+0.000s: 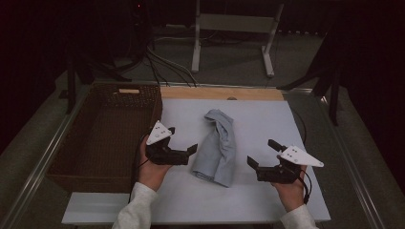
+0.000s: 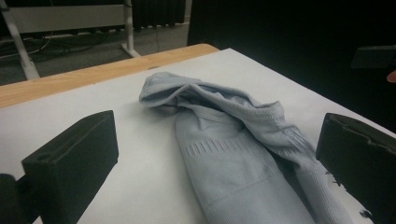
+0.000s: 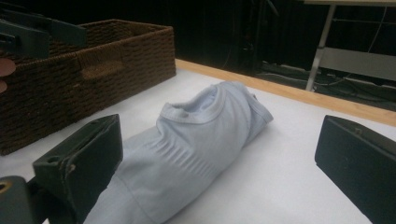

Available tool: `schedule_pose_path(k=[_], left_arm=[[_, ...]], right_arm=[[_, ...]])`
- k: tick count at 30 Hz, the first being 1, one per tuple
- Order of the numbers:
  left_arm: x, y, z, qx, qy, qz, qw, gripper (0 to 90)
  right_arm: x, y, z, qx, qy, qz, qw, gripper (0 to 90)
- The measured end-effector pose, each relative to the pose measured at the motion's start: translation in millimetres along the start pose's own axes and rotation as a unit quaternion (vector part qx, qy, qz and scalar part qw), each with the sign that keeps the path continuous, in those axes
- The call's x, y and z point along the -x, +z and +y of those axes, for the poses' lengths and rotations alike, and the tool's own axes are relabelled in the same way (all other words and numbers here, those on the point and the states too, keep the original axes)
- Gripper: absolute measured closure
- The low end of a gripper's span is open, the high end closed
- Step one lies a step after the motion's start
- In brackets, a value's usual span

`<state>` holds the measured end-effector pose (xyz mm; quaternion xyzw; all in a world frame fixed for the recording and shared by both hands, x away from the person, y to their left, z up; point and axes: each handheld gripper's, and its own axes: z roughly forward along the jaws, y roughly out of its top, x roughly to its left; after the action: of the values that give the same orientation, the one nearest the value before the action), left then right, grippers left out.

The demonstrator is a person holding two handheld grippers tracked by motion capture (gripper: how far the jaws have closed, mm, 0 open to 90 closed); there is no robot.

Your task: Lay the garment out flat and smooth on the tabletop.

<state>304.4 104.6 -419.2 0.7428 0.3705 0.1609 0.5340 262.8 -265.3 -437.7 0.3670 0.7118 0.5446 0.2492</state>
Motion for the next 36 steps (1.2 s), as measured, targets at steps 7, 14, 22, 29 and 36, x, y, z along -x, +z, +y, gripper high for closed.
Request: schedule_pose_path(k=[7,14,22,29,36], left_arm=[[0.9,-3.8,2.9,0.004,0.004,0.001,1.0,0.1],[-0.7,-6.8,4.0,0.007,0.001,0.005,1.0,0.1],[-1.2,-9.4,5.4,0.011,0.001,0.004,0.9999,0.1],[0.0,-9.8,5.5,0.012,0.001,0.003,0.9999,0.1],[0.5,-10.7,5.8,0.013,0.001,0.002,0.9999,0.1]], right_arm=[[-1.0,4.7,6.8,0.005,-0.006,0.004,1.0,1.2],[-1.7,10.8,9.8,-0.001,-0.004,0.009,0.9999,1.2],[-1.3,18.1,16.2,-0.006,-0.005,0.012,0.9999,1.2],[-2.7,26.2,22.7,-0.01,-0.005,0.011,0.9999,1.1],[-5.1,35.5,26.5,-0.018,-0.007,0.012,0.9997,1.1]])
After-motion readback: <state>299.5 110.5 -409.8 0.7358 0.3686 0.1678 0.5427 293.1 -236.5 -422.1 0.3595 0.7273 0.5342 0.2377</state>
